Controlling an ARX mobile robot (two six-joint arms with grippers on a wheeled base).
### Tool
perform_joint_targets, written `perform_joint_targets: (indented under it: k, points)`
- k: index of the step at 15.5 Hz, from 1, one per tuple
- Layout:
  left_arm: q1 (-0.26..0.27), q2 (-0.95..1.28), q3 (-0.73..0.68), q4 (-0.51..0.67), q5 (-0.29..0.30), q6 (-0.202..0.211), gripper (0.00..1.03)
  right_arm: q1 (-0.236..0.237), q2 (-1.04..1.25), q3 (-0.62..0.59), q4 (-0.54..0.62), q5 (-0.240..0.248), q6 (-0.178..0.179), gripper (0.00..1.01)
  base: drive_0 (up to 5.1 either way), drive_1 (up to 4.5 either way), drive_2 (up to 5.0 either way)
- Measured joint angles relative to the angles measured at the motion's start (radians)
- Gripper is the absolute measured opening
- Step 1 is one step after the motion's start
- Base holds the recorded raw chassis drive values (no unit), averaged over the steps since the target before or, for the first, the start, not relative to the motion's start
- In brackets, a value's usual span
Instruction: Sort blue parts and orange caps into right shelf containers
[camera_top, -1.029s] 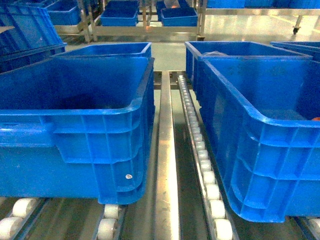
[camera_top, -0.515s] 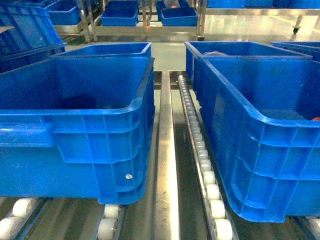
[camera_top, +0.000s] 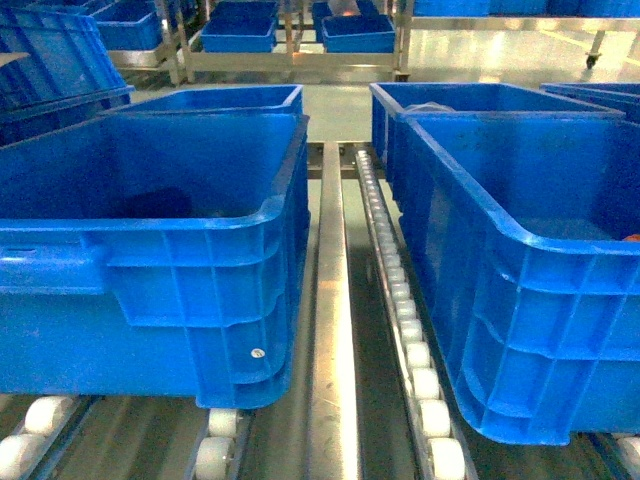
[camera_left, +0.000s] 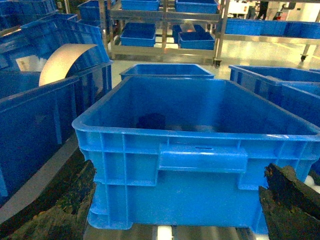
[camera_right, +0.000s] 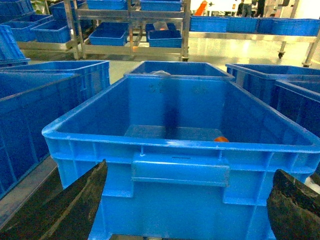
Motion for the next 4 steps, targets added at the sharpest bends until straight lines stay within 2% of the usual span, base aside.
perform_joint_targets:
  k: [4]
  points:
    - [0.0,0.0,0.0,0.0,0.0,0.0,0.98,0.0,0.0,0.0,0.0,0.0,0.0,0.98,0.0,0.0,0.0]
